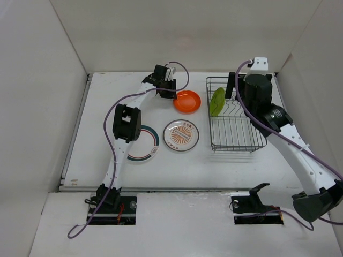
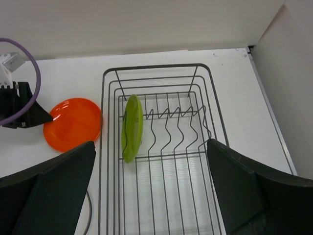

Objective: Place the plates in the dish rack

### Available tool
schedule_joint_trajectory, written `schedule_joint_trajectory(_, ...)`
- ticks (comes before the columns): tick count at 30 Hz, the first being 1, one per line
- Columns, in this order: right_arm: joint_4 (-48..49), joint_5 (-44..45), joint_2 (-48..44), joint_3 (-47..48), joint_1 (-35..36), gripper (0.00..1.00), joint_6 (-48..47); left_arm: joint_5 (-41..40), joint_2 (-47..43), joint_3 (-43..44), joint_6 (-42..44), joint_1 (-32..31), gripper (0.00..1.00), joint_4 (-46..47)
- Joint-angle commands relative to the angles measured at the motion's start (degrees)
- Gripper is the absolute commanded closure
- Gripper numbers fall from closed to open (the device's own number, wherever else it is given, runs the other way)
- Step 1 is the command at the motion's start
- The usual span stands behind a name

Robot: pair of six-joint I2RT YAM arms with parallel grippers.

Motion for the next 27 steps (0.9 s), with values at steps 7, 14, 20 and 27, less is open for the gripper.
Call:
schedule_joint_trajectory(7, 4.4, -8.7, 1.7, -5.5, -0.5, 0.00, 3.6, 0.0, 0.7, 2.4, -3.4, 0.1, 0.77, 0.8)
schedule_joint_trajectory(14, 4.9, -9.3, 2.8, -6.1, -1.1, 0.00, 3.6, 1.1, 1.2, 1.9, -3.9, 0.1, 1.00, 0.8)
schedule_joint_trajectory(20, 11.9, -19.5, 4.6, -9.1, -3.0, 0.00, 1.5, 6.6, -2.6, -0.1, -3.9, 2.3, 1.00, 2.6)
schedule_joint_trajectory(27, 23.9, -41.5, 2.9, -13.6, -8.0, 0.00, -3.1, 22.1, -18.6, -9.7, 0.8, 6.6, 1.00, 3.7)
